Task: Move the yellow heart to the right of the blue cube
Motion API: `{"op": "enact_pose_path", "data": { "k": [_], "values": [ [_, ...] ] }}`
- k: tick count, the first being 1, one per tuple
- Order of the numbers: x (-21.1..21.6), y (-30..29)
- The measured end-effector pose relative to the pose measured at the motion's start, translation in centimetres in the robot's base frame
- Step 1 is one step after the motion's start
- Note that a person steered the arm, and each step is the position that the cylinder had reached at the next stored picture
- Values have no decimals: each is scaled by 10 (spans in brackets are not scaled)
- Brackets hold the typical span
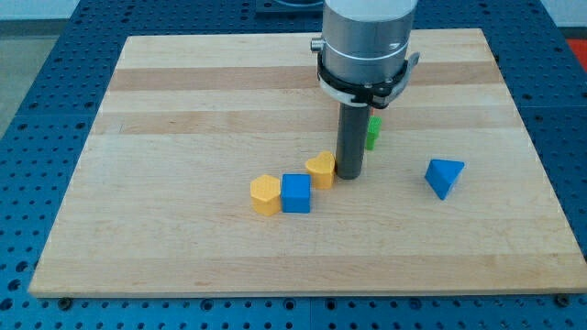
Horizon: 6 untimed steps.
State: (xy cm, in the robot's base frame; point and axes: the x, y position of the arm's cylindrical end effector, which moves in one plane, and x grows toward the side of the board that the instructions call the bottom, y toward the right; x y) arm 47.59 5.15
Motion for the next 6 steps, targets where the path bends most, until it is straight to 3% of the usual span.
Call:
{"op": "enact_pose_path", "data": {
  "k": [3,6],
  "values": [
    [-31,-2],
    [-33,-64]
  ]
}}
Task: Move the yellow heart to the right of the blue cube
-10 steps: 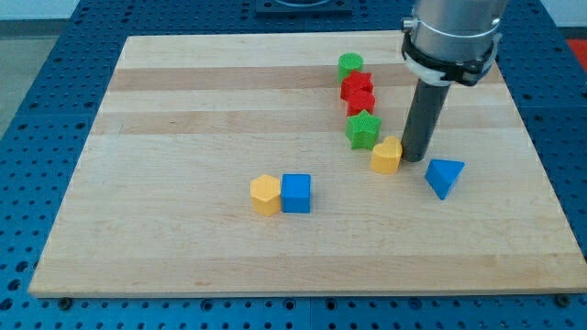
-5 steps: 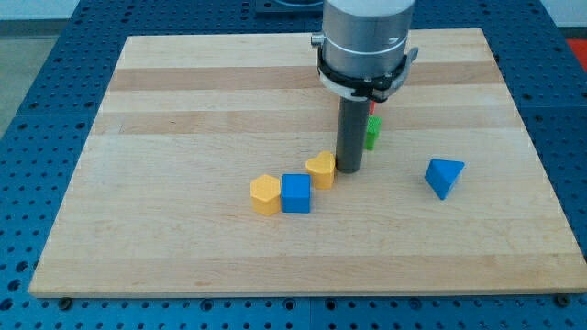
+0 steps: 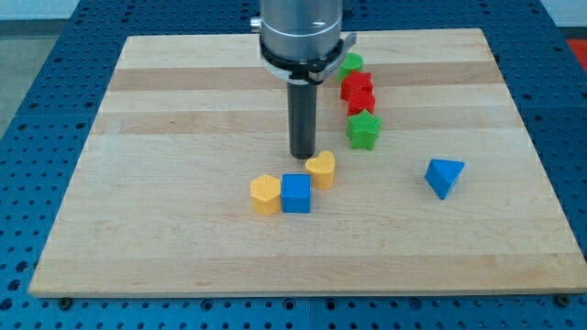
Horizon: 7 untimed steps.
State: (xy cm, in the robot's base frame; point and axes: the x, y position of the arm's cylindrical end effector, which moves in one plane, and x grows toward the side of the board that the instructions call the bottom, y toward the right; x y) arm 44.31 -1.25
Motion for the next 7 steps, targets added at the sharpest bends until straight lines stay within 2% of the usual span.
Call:
{"op": "enact_pose_path", "data": {
  "k": [4,7],
  "values": [
    [13,40],
    [23,42]
  ]
}}
